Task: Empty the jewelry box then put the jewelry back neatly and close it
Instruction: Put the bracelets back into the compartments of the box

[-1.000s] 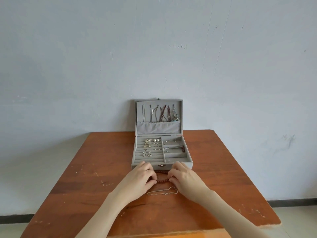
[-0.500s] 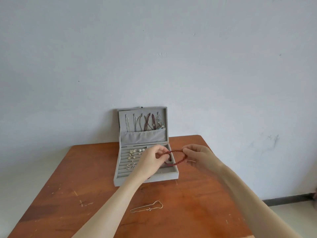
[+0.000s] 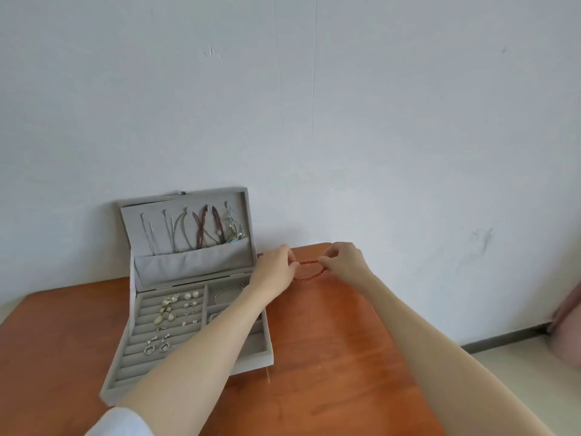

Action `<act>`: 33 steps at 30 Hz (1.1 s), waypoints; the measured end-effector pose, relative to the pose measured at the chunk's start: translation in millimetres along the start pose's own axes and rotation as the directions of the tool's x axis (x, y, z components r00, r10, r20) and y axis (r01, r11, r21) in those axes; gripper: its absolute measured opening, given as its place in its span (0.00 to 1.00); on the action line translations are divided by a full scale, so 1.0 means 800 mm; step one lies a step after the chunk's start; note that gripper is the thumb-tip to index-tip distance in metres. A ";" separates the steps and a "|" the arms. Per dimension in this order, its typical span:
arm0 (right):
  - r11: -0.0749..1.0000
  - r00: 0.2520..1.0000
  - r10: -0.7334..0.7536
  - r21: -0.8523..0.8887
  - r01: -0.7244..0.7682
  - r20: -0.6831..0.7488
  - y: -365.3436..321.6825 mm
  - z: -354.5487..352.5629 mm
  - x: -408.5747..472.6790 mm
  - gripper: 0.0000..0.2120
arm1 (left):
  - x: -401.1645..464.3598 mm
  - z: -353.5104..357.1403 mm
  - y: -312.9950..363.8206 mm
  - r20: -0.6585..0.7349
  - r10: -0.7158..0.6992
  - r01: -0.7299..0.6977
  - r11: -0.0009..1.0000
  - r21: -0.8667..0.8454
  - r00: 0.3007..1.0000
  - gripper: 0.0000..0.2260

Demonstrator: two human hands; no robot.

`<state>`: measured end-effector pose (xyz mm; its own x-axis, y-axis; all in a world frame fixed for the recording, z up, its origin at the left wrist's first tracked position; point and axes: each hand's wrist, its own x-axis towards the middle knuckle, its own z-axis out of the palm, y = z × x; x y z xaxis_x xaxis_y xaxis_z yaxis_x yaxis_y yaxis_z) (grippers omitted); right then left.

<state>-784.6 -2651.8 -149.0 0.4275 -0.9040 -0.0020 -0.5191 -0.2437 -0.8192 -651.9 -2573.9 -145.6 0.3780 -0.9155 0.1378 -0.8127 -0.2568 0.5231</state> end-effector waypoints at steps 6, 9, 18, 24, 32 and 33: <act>0.977 0.996 -0.080 -0.200 0.074 -0.024 0.022 0.018 0.040 0.07 | 0.029 0.026 -0.010 -0.009 0.037 -0.035 0.992 0.118 0.999 0.05; 0.967 0.992 -0.111 -0.239 0.093 -0.064 0.028 0.021 0.046 0.08 | 0.038 0.033 -0.012 0.000 0.033 -0.033 0.997 0.067 0.999 0.06; 0.950 0.988 -0.078 -0.312 0.034 -0.130 0.022 0.020 0.029 0.10 | 0.037 0.025 -0.013 0.059 0.087 -0.091 0.993 0.079 0.995 0.13; 0.896 0.965 -0.223 -0.419 0.148 -0.136 -0.010 0.016 -0.040 0.12 | -0.027 -0.024 -0.005 0.042 0.341 -0.341 0.910 0.238 0.939 0.15; 0.644 0.819 -0.574 -0.616 0.454 0.003 -0.032 0.055 -0.180 0.09 | -0.192 -0.066 -0.053 -0.155 0.470 -0.428 0.871 0.243 0.869 0.08; 0.642 0.810 -0.586 -0.602 0.475 0.014 -0.034 0.062 -0.198 0.08 | -0.211 -0.068 -0.062 -0.139 0.451 -0.414 0.880 0.231 0.882 0.07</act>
<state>-801.4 -2484.8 -155.2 0.6611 -0.5843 0.4706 -0.5755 -0.7974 -0.1815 -651.2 -2389.6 -149.2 0.0280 -0.8800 0.4742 -0.9745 0.0817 0.2090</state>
